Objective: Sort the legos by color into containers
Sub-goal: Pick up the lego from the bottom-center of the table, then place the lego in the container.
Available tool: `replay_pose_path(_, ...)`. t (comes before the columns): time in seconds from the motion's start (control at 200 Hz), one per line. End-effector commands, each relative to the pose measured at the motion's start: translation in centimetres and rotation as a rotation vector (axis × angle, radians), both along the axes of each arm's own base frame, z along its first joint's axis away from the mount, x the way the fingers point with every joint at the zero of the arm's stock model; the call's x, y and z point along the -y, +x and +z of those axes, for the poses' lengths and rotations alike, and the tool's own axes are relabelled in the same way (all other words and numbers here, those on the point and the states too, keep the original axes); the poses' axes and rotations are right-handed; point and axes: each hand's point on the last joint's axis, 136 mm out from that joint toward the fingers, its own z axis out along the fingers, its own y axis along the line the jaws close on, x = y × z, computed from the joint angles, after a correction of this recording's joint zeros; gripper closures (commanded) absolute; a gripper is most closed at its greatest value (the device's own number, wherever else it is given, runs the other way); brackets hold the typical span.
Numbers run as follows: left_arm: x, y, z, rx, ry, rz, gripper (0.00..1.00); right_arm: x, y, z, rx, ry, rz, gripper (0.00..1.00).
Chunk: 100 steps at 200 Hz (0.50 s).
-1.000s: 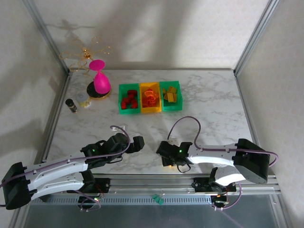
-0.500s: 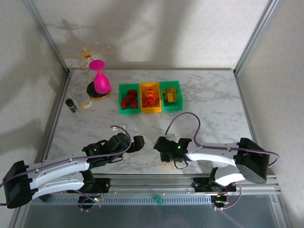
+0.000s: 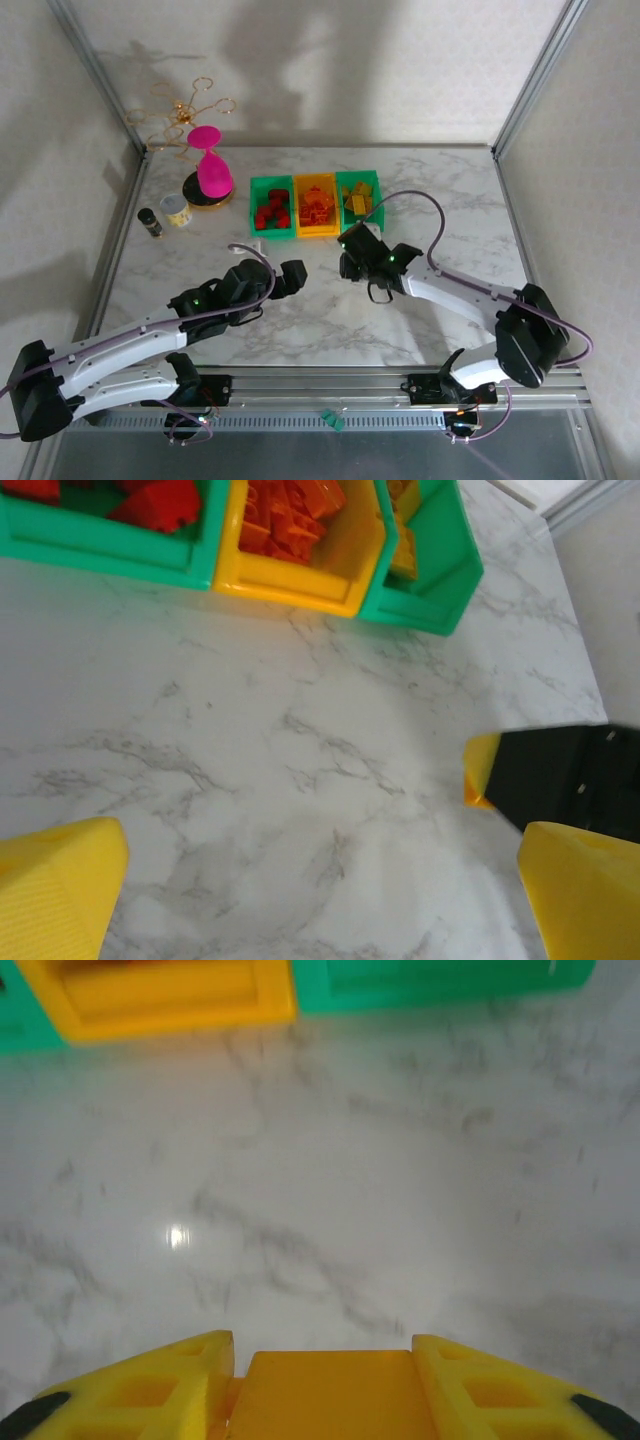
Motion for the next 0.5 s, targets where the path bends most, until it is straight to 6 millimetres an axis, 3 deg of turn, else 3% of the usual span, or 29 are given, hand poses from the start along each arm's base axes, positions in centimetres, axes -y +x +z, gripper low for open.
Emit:
replay_pose_path(0.0,-0.4,1.6,1.8,0.046,0.018,0.026,0.0,-0.3,5.2,2.6,0.122,0.005,-0.002,0.59)
replay_pose_path(0.075,-0.8,2.7,2.3,0.06,0.021,0.046,0.0,-0.8,7.8,3.7,0.174,0.002,-0.006,0.59)
replay_pose_path(0.19,-1.2,4.4,3.2,0.073,0.005,0.082,0.0,0.7,12.7,4.8,0.236,-0.036,-0.069,0.59)
replay_pose_path(0.496,-2.6,8.1,3.9,0.083,-0.01,0.15,0.0,1.7,21.7,3.2,0.272,-0.117,-0.117,0.58)
